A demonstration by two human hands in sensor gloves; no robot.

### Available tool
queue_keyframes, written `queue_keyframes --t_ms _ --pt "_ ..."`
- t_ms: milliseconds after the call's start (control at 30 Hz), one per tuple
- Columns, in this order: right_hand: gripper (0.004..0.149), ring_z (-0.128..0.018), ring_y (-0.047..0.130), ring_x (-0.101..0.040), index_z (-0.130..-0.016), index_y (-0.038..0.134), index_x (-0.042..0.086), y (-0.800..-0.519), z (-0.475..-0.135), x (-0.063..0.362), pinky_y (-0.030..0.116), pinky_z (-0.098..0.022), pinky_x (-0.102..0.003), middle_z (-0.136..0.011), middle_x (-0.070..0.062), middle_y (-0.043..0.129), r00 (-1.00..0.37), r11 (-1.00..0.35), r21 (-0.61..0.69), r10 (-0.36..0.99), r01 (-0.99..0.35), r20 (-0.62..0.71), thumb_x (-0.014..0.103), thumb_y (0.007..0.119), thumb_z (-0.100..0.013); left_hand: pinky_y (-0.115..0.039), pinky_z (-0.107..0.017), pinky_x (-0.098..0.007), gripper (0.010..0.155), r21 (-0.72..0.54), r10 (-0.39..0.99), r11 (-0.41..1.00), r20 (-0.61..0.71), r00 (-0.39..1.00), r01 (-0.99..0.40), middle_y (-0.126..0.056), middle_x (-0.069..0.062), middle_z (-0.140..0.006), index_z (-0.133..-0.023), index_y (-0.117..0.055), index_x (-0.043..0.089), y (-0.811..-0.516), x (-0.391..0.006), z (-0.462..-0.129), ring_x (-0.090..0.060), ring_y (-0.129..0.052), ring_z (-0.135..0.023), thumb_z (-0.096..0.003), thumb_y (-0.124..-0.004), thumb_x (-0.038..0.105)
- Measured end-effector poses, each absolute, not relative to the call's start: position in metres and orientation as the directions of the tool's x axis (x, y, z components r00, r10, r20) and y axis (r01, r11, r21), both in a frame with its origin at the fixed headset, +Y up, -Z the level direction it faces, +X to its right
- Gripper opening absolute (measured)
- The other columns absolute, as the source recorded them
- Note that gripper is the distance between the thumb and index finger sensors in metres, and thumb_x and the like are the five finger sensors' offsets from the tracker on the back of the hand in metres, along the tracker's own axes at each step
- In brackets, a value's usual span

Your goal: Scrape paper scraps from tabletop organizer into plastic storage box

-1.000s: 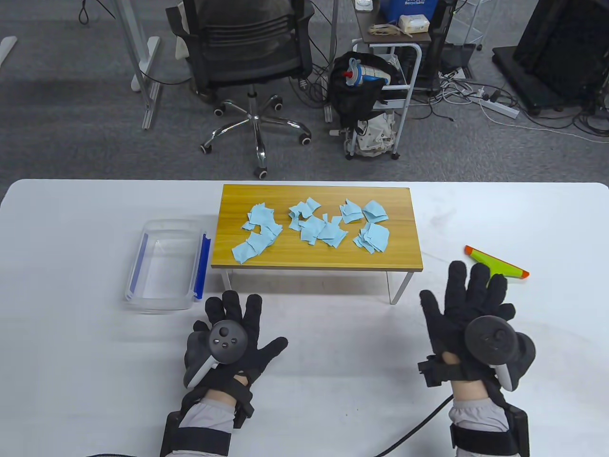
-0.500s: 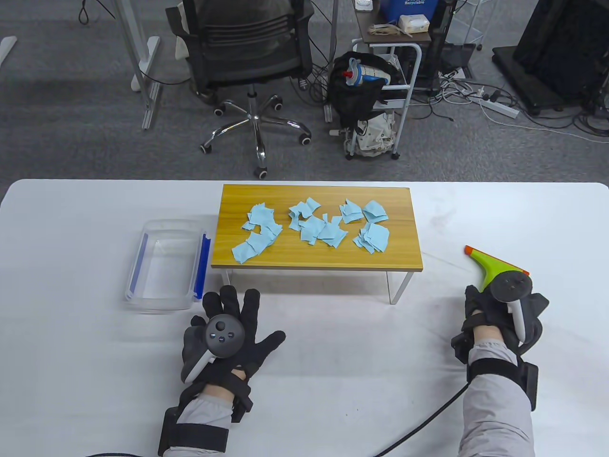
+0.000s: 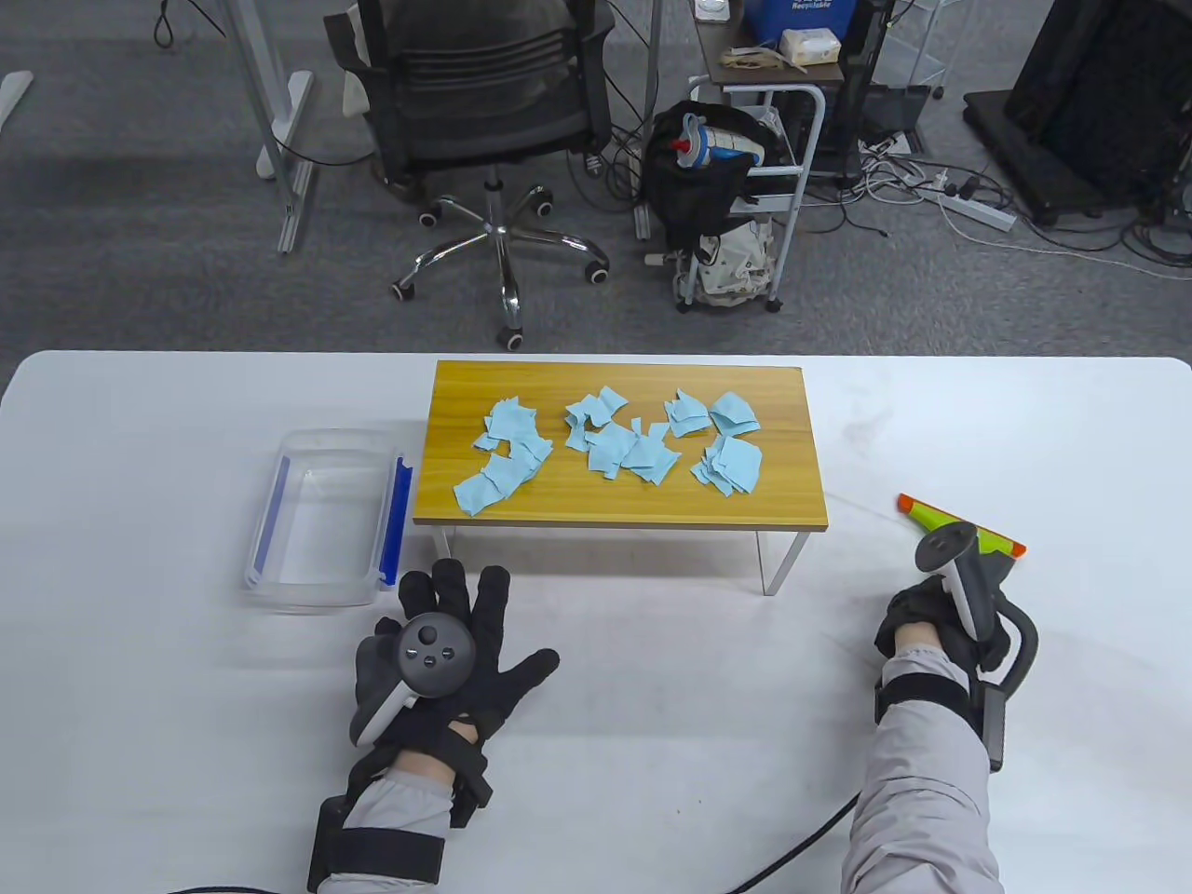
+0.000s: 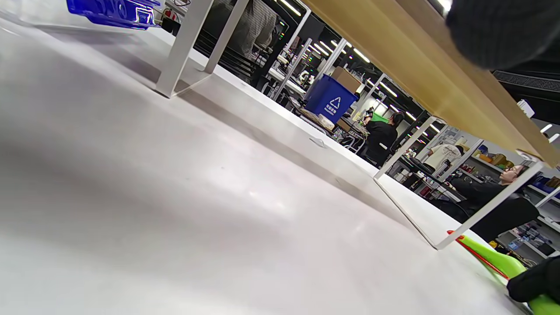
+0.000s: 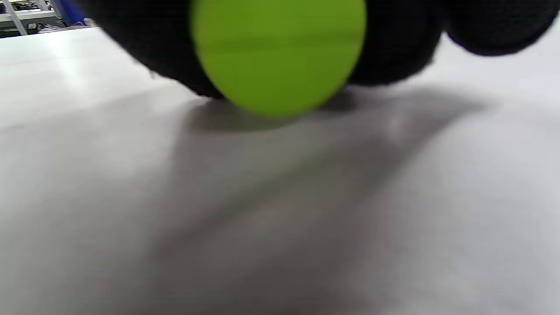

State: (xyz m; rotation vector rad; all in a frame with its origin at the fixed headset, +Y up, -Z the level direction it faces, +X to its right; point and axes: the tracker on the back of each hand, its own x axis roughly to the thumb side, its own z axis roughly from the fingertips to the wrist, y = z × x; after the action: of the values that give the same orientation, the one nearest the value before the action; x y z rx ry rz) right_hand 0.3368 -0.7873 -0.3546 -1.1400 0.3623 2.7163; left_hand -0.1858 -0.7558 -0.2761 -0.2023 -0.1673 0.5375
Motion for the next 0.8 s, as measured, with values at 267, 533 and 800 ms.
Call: queue_keyframes --t_ms 267,533,800 --pt "0.066 -0.031 0.084 -0.03 -0.091 0.056 -0.004 -0.734 -0.339 0.336 0.07 -0.04 -0.064 -0.068 -0.019 0.079 -0.684 -0.936 -0.083 0.308 -0.341 -0.661 0.036 0.086 -0.05 -0.001 -0.06 -0.079 0.095 -0.258 0.524 0.837 0.116 0.844 -0.484 0.013 -0.008 -0.112 -0.108 -0.009 0.041 -0.758 -0.181 -0.275 -0.045 0.019 -0.099 -0.0461 -0.07 0.079" --pt "0.064 -0.052 0.079 -0.045 -0.098 0.054 0.002 -0.612 -0.339 0.289 0.059 -0.051 -0.072 -0.082 -0.023 0.073 -0.749 -0.78 -0.387 0.606 -0.492 -0.269 0.028 0.087 -0.049 -0.002 -0.06 -0.079 0.094 -0.265 0.534 0.83 0.117 0.837 -0.492 0.013 -0.008 -0.113 -0.108 -0.01 0.041 -0.759 -0.18 -0.273 -0.045 0.018 -0.099 -0.0463 -0.069 0.079" --pt "0.059 -0.064 0.082 -0.047 -0.097 0.062 0.008 -0.538 -0.354 0.172 0.064 -0.051 -0.072 -0.086 -0.02 0.076 -0.886 -0.817 -0.345 0.442 -0.462 0.139 0.024 0.089 -0.047 -0.002 -0.06 -0.079 0.094 -0.26 0.546 0.823 0.113 0.83 -0.505 0.012 -0.008 -0.113 -0.109 -0.01 0.04 -0.759 -0.182 -0.271 -0.045 0.018 -0.099 -0.0465 -0.069 0.079"
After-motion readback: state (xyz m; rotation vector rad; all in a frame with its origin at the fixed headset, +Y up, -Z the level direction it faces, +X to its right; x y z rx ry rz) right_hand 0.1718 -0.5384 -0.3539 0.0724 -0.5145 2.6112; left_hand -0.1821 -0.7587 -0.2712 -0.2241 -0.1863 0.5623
